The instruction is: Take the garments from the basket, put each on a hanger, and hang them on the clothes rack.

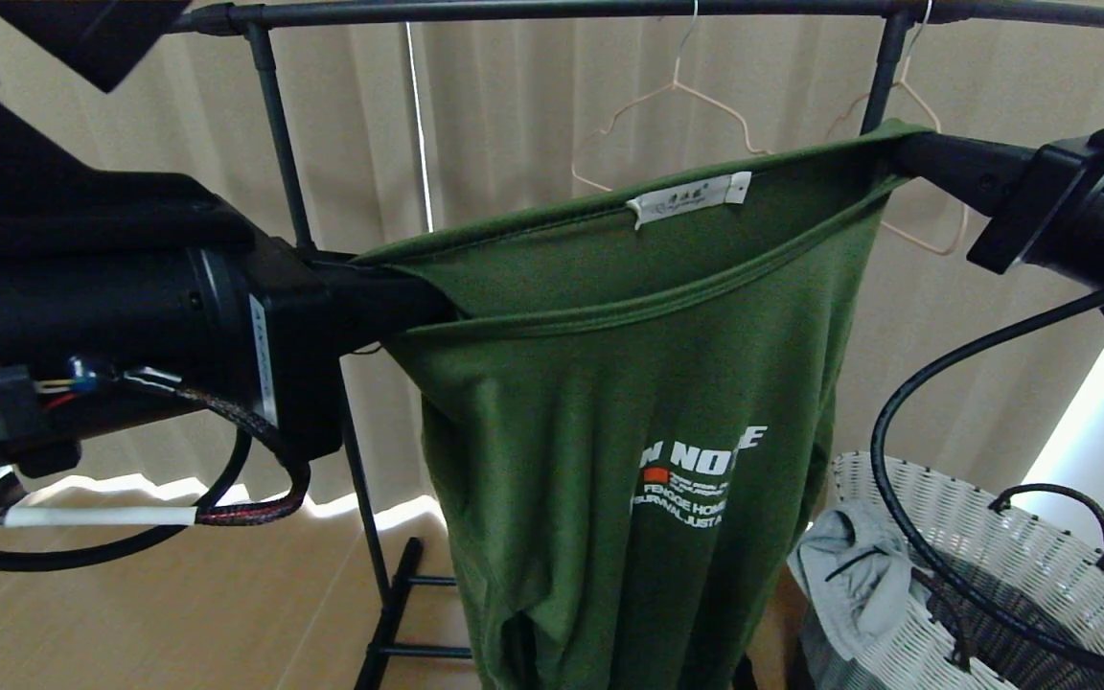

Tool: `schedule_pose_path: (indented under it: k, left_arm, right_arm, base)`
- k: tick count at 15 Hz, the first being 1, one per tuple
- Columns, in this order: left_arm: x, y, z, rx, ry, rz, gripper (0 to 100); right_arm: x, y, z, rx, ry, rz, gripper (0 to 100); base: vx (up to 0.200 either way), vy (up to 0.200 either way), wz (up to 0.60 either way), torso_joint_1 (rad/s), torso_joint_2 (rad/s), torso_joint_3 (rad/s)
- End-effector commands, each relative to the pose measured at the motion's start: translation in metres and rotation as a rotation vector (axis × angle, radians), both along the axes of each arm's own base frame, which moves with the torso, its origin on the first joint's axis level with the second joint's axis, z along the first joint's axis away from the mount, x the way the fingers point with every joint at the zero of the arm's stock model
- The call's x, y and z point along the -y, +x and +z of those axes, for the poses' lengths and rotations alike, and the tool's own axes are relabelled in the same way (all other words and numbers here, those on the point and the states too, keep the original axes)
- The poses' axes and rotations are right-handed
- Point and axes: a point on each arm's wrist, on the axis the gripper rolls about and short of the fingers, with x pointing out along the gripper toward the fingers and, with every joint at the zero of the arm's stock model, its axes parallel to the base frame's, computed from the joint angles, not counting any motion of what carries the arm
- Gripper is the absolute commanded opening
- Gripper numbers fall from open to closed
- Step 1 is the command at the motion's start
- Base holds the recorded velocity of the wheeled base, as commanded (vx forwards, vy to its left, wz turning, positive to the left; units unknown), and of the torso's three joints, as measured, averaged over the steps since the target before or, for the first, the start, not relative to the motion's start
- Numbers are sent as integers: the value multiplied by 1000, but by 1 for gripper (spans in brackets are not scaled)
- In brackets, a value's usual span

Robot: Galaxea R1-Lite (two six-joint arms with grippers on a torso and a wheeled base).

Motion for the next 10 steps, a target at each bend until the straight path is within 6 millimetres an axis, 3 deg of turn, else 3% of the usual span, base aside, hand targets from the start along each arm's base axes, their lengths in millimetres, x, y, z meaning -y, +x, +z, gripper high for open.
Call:
schedule_pose_path:
  k: [1,5,10]
  left_arm:
    - [0,0,0,1,2,-2,0]
    - [3,4,-1,15,0,6,0]
    - [10,57,2,135,-28,288,0]
  right_arm:
    - [0,-1,0,1,1,0,0]
    - [2,-5,2,9,3,-5,0]
    - [19,-23,10,1,-4,-53,0]
  base:
    - [0,0,0,0,0,0]
    - [0,0,0,0,0,0]
    - [0,0,0,0,0,0]
